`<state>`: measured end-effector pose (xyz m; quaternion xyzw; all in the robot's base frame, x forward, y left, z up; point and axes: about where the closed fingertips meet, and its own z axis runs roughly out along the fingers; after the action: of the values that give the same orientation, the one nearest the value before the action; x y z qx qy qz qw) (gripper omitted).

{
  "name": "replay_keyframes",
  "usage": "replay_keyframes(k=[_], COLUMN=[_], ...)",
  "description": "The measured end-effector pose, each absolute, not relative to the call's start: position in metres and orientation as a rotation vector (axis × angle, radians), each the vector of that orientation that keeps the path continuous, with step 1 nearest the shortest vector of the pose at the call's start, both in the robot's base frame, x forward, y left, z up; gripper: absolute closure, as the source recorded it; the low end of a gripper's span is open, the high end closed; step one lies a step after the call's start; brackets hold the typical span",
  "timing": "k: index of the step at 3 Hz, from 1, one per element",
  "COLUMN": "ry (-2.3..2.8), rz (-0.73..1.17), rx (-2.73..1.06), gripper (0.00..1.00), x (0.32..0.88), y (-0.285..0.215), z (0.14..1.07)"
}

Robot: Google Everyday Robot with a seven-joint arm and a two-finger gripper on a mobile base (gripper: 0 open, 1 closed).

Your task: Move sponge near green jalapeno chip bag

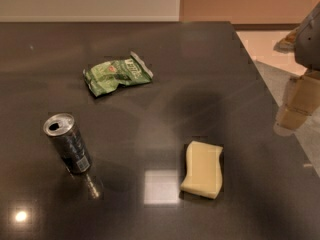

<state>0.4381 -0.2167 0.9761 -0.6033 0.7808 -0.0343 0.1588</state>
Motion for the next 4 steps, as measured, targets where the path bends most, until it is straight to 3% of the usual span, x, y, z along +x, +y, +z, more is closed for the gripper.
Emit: replay_keyframes(k=[2,4], ry=[2.168,1.907], rz=[-0.05,0.108], rx=[-1.809,-2.134], gripper=[0.0,0.0], x=[0.443,0.425], y=[-0.202,-0.143], z=[0.974,0.94])
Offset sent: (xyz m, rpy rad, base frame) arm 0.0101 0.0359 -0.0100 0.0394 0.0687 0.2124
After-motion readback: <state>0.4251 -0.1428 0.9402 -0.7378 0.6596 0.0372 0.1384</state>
